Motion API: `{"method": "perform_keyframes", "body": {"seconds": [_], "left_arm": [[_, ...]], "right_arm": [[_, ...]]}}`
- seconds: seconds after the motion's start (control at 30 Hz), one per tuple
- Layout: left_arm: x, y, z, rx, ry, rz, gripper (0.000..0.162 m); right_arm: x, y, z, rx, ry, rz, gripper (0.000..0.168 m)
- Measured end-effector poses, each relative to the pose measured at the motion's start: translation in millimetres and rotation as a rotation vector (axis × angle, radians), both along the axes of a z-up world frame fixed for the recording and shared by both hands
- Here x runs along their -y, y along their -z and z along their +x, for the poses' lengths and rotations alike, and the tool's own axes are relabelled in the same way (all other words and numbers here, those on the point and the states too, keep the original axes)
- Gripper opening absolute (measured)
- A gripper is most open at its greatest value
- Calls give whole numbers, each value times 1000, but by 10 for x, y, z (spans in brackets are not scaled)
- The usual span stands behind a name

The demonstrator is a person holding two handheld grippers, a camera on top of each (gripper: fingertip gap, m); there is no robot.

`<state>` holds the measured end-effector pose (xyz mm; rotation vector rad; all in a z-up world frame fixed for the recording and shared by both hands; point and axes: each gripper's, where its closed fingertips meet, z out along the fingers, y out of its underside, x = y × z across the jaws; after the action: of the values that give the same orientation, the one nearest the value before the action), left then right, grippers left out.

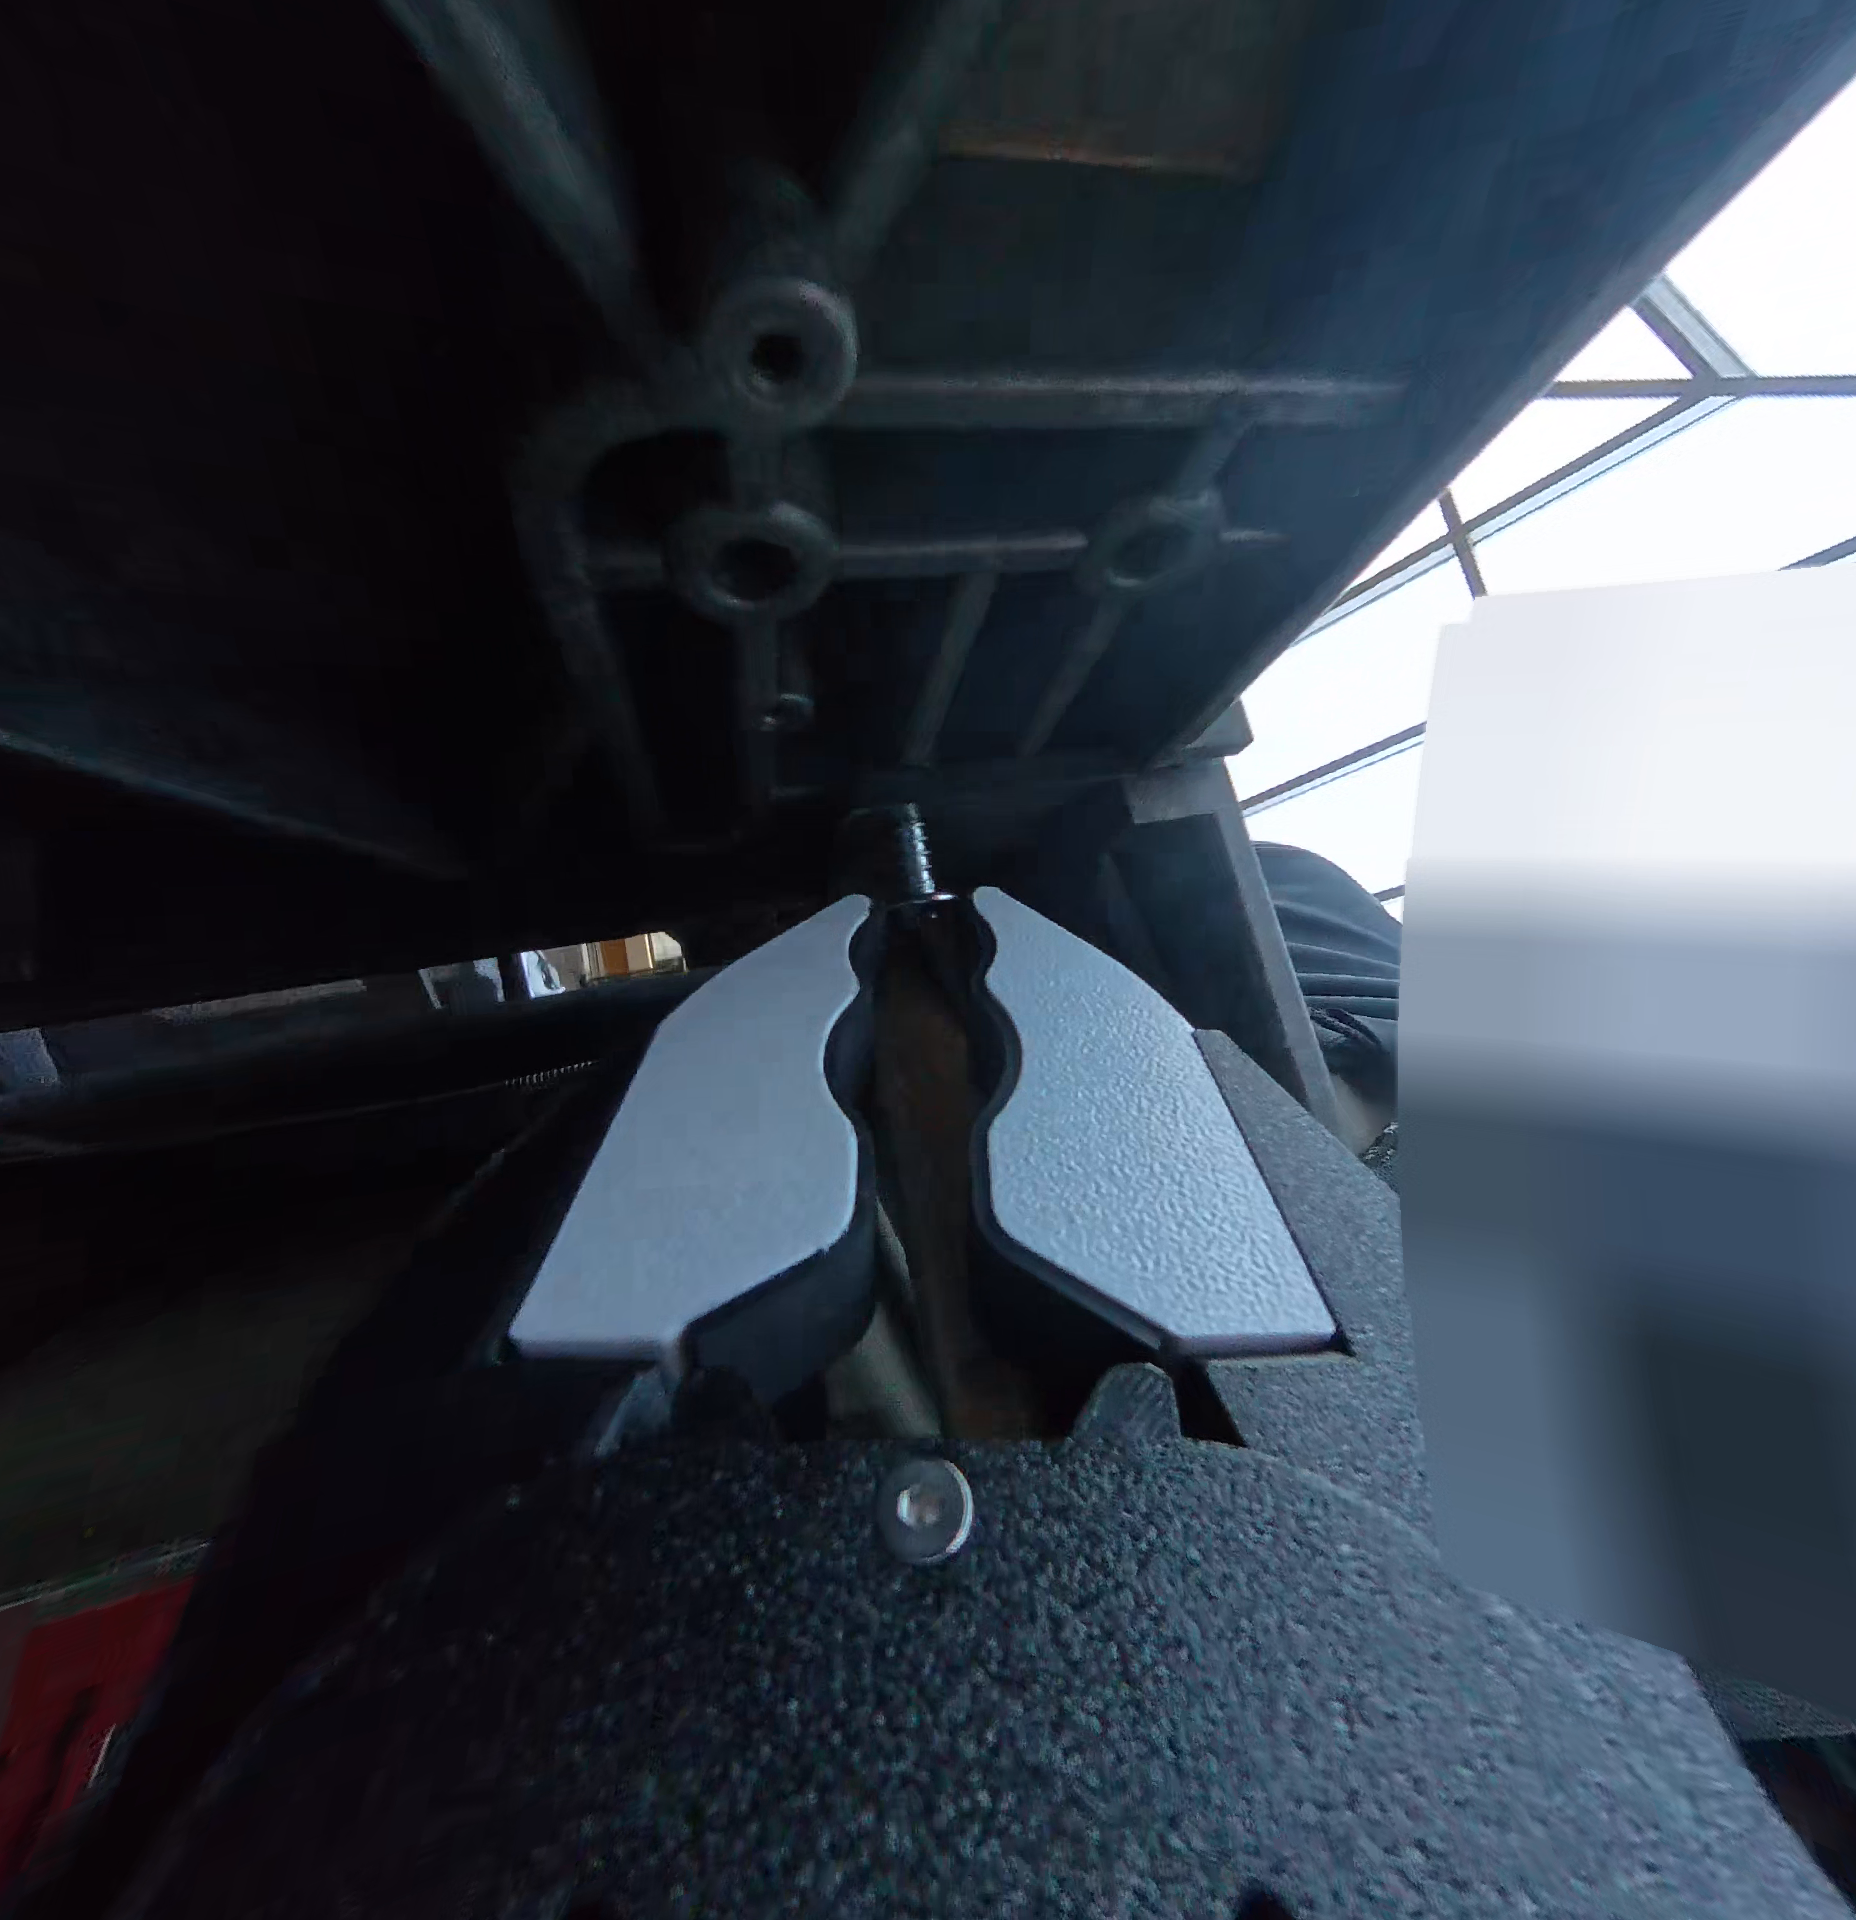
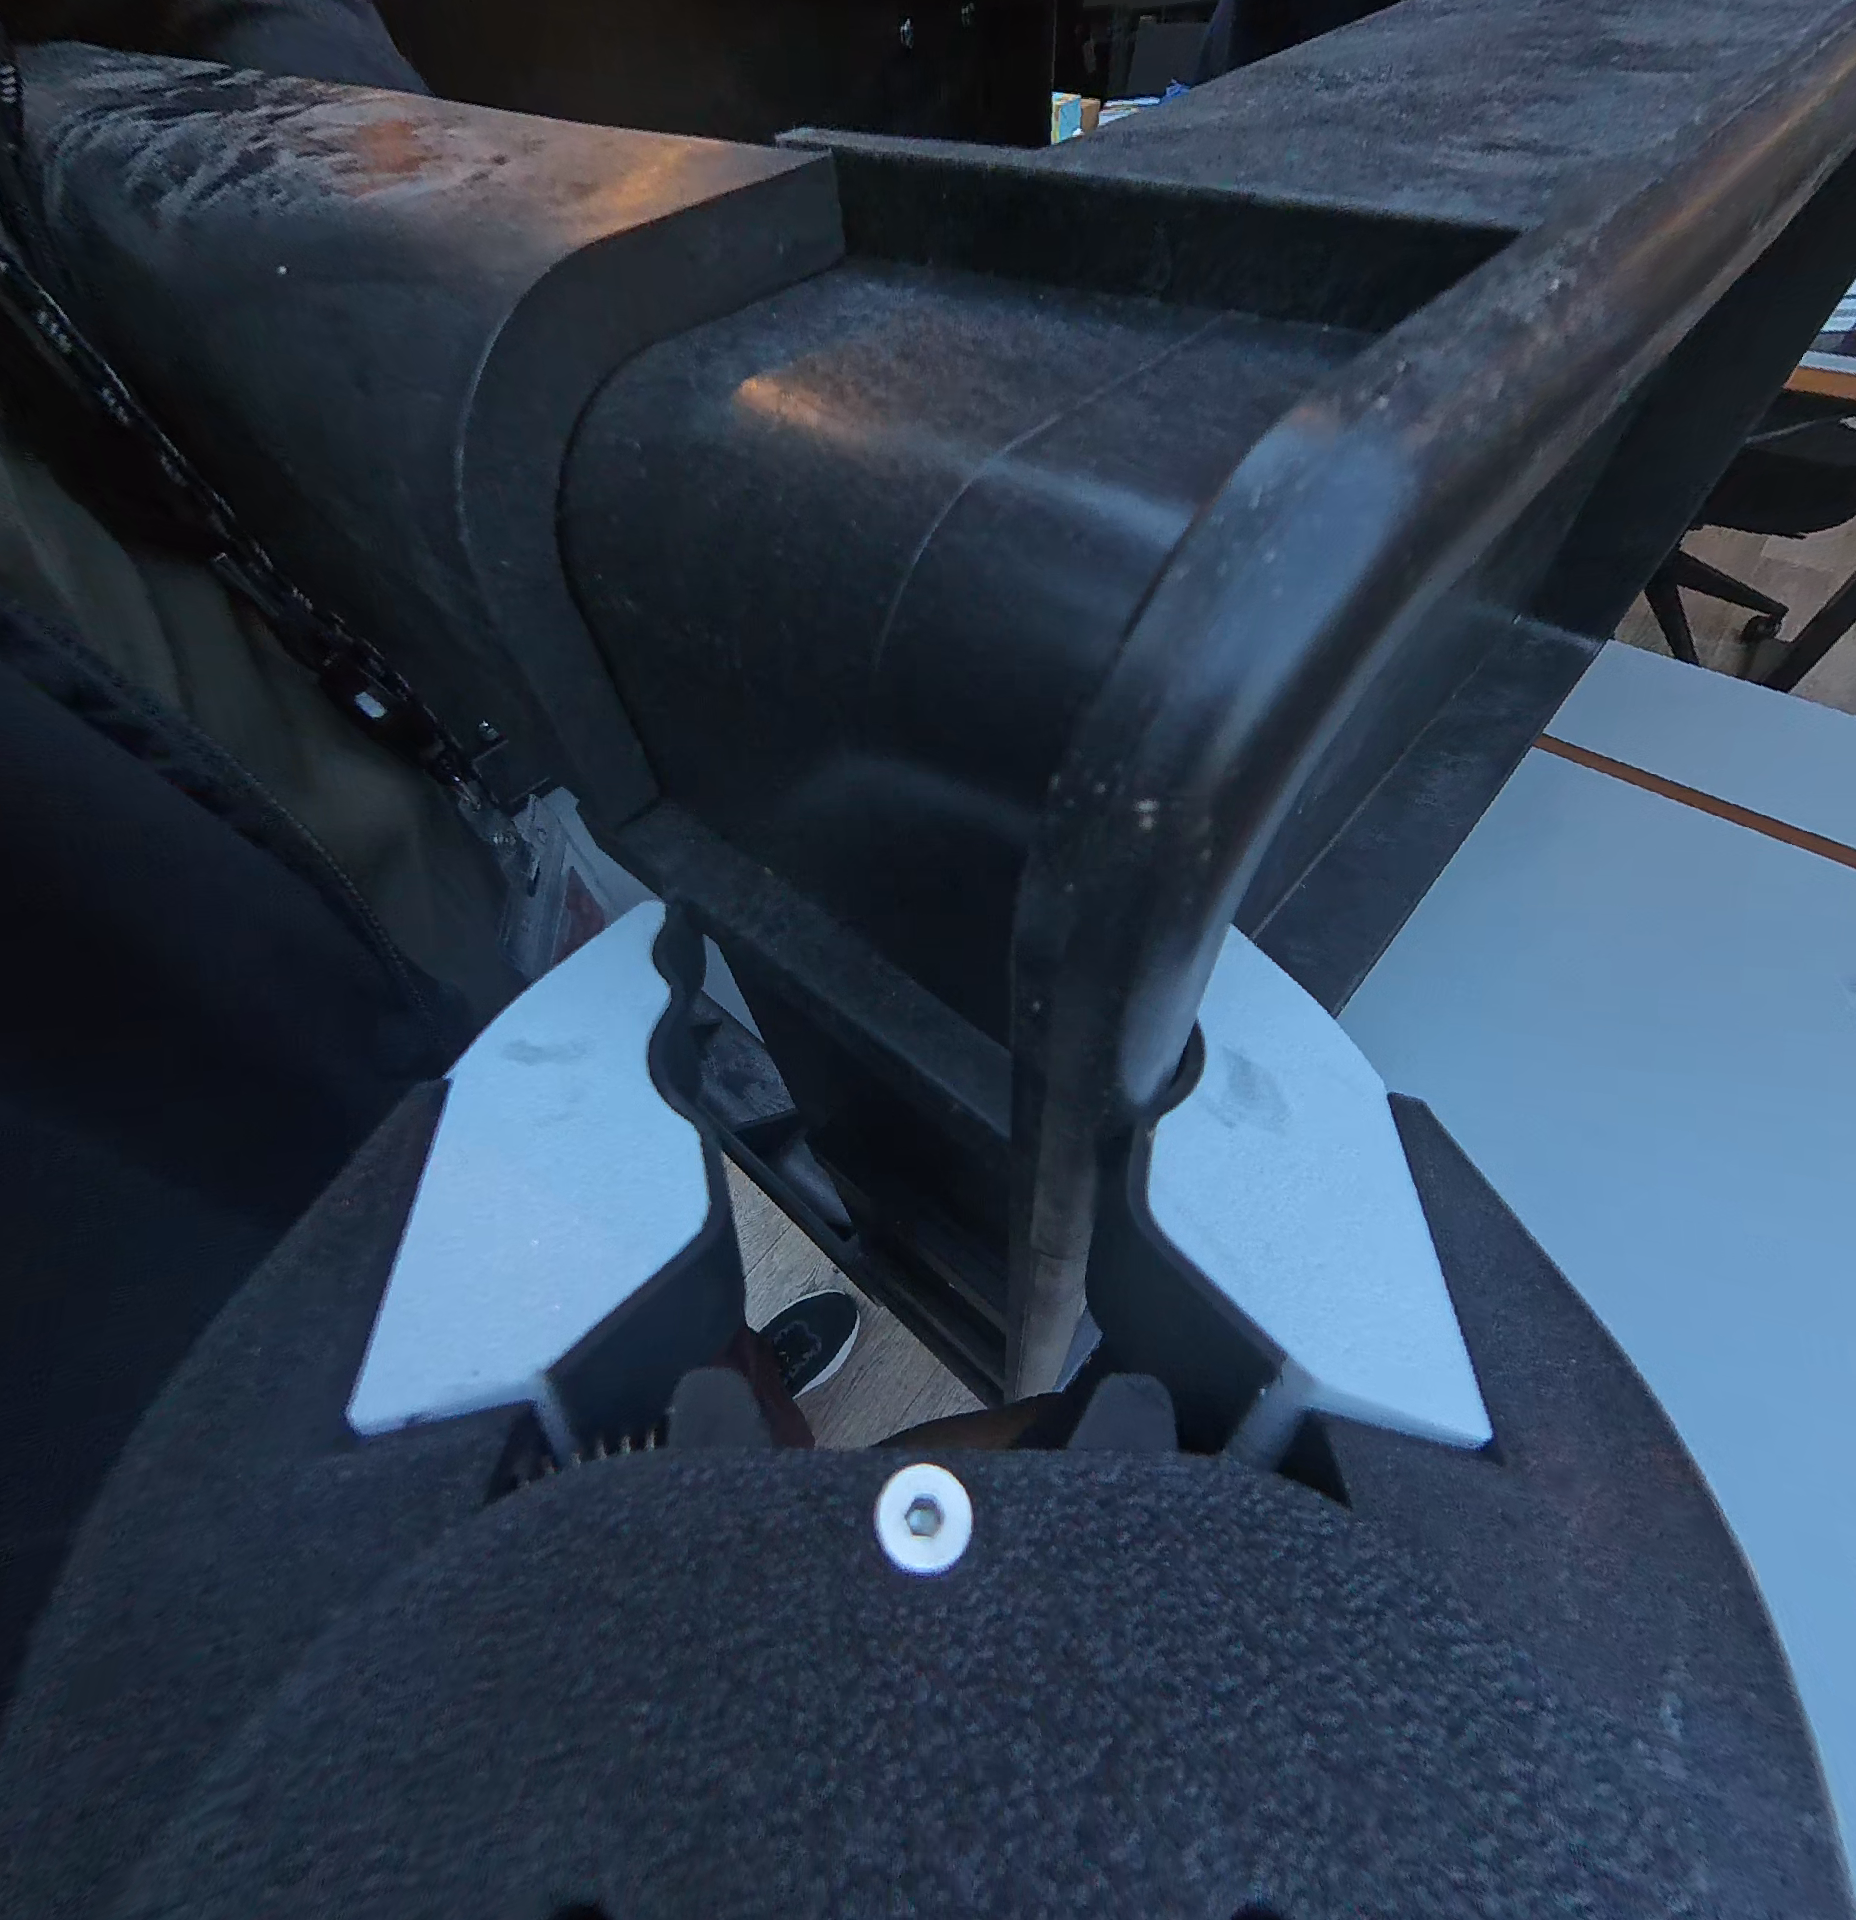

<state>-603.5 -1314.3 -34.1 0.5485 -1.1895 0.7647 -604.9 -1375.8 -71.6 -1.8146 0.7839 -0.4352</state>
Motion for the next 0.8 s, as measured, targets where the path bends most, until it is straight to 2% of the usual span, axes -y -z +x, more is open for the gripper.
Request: {"method": "perform_keyframes", "body": {"seconds": [0.1, 0.27, 0.53, 0.6, 0.67, 0.7, 0.73, 0.8], "left_arm": [[3, -4, 6, 58, -31, -13, 10], [1, 31, 4, 448, -15, -41, 9], [4, 75, 11, 935, -44, -189, 9], [5, 81, 15, 1004, -56, -203, 9], [-5, 74, 5, 884, -33, -176, 9], [-21, 78, -2, 768, -7, -147, 10], [-30, 83, 9, 643, 5, -108, 22], [-52, 61, 35, 399, 3, -66, 26]], "right_arm": [[1, 0, 1, 1, 0, 0, 86], [3, 0, 3, 1, 5, 1, 86], [4, -1, 5, 5, 10, 1, 87], [3, 0, 4, 5, 10, 0, 87], [2, 1, 3, 5, 8, -3, 87], [2, 2, 3, 4, 8, -4, 87], [3, 2, 3, 4, 8, -5, 87], [3, 3, 2, 4, 8, -6, 87]]}}
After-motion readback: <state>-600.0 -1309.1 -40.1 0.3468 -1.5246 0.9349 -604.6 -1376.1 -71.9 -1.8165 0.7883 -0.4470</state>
